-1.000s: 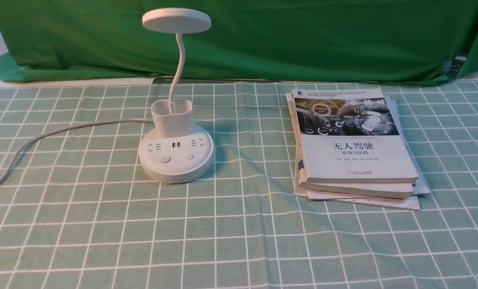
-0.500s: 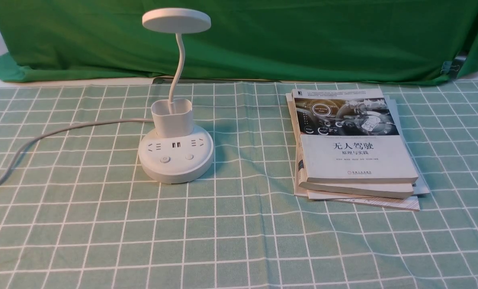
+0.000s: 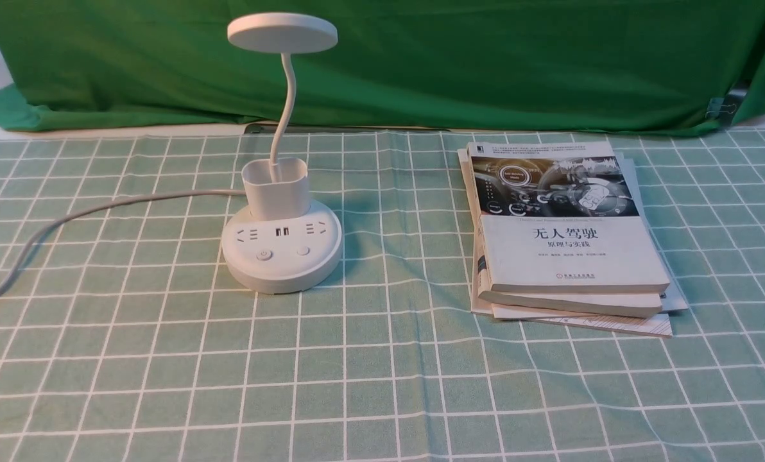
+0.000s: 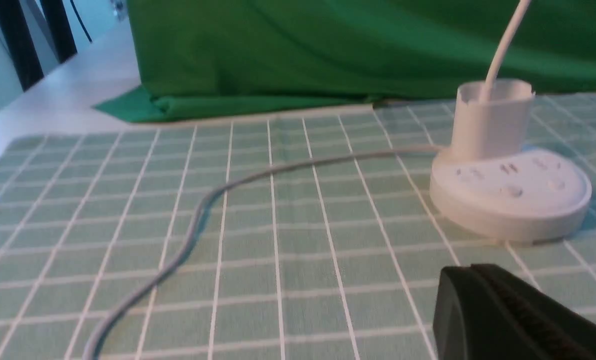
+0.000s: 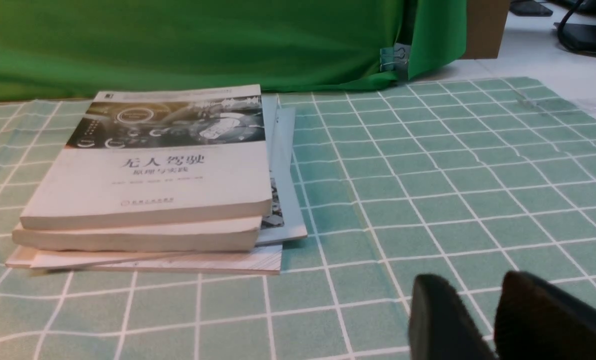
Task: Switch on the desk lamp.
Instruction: Use the left arm to press the button switch on the lamp holder
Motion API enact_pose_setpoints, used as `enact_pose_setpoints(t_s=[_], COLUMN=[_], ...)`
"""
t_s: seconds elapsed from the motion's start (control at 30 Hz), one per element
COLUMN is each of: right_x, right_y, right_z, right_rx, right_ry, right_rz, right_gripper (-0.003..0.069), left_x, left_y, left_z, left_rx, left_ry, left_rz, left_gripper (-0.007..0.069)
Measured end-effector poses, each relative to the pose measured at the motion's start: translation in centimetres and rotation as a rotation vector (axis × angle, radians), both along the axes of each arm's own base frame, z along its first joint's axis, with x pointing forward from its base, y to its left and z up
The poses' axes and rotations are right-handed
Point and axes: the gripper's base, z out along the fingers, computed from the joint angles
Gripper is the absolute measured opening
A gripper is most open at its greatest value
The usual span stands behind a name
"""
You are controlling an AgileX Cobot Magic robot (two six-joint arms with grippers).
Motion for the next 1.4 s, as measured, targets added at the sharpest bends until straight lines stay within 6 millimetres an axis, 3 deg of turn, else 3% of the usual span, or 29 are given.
enact_pose_setpoints(t_s=[0.27, 0.57, 0.67, 0.83, 0.9, 0.93, 0.97, 1.0, 1.07, 1.13, 1.17, 1.23, 1.33, 1.37, 1.4], right_x=[0.0, 0.0, 0.0, 0.0, 0.0, 0.0, 0.0, 0.0, 0.0, 0.0, 0.0, 0.0, 0.0, 0.0, 0.0], right_y=[0.0, 0.0, 0.0, 0.0, 0.0, 0.0, 0.0, 0.0, 0.0, 0.0, 0.0, 0.0, 0.0, 0.0, 0.0], right_z=[0.0, 0.0, 0.0, 0.0, 0.0, 0.0, 0.0, 0.0, 0.0, 0.0, 0.0, 0.0, 0.0, 0.0, 0.0], right_rx=[0.000, 0.000, 0.000, 0.000, 0.000, 0.000, 0.000, 0.000, 0.000, 0.000, 0.000, 0.000, 0.000, 0.000, 0.000], right_ry=[0.000, 0.000, 0.000, 0.000, 0.001, 0.001, 0.000, 0.000, 0.000, 0.000, 0.000, 0.000, 0.000, 0.000, 0.000], right_rz=[0.000, 0.000, 0.000, 0.000, 0.000, 0.000, 0.000, 0.000, 0.000, 0.000, 0.000, 0.000, 0.000, 0.000, 0.000], right_gripper=[0.0241, 0.0241, 0.0241, 0.0241, 0.0241, 0.0241, 0.0241, 0.0241, 0.0241, 0.0241, 0.0241, 0.0241, 0.0241, 0.0241, 0.0241], left_x=[-0.6, -0.9, -1.2, -2.5, -3.2, -3.1, -3.1, -3.1, -2.1, -0.7, -0.4, 1.5, 3.9, 3.9, 5.3], left_y=[0.2, 0.1, 0.1, 0.2, 0.2, 0.2, 0.2, 0.2, 0.2, 0.1, 0.1, 0.0, -0.3, -0.3, -0.7], left_z=[3.7, 4.5, 5.0, 6.7, 8.3, 8.2, 9.4, 10.7, 11.4, 10.8, 10.8, 9.5, 8.1, 8.1, 7.4], left_rx=[0.030, 0.080, -0.005, -0.346, -0.458, -0.461, -0.469, -0.441, -0.379, -0.363, -0.363, -0.438, -0.581, -0.581, -0.597], left_ry=[-0.419, -0.516, -0.577, -0.789, -0.856, -0.845, -0.781, -0.698, -0.487, -0.278, -0.252, -0.061, 0.130, 0.131, 0.243], left_rz=[0.032, 0.031, 0.014, -0.108, -0.168, -0.167, -0.154, -0.124, -0.064, -0.023, -0.018, 0.012, 0.044, 0.044, 0.039], left_gripper=[0.0001, 0.0001, 0.0001, 0.0001, 0.0001, 0.0001, 0.0001, 0.0001, 0.0001, 0.0001, 0.0001, 0.0001, 0.0001, 0.0001, 0.0001])
